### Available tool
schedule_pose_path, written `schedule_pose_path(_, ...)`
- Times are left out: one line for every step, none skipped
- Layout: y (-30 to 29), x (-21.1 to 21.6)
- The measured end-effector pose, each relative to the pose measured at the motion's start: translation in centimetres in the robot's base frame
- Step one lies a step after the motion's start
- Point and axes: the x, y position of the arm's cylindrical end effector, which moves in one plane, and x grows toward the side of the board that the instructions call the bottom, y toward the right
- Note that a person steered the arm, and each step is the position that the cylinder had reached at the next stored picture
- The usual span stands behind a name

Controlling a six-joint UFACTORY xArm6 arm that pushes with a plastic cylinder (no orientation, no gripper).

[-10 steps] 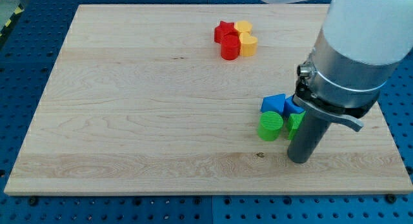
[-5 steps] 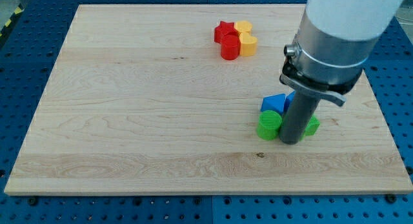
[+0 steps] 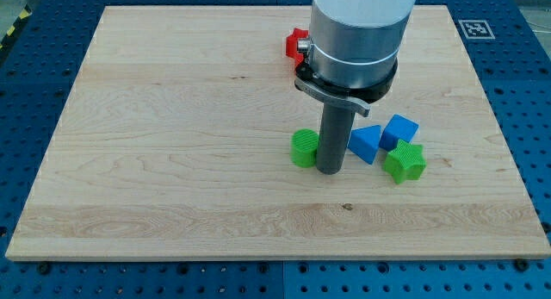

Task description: Separate the green circle from the blue triangle

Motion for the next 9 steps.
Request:
schedule_pose_path(0.5, -0.7)
schedule_pose_path(0.9, -1.8)
schedule_pose_path(-1.1, -1.5)
schedule_pose_path(-1.9, -1.3)
schedule_pose_path(-4.0, -0.6)
schedule_pose_path(-6.1, -0.4)
schedule_pose_path(-8.5, -0.8)
schedule_pose_path(-11.3, -1.2)
schedule_pose_path(-12.8, -1.4)
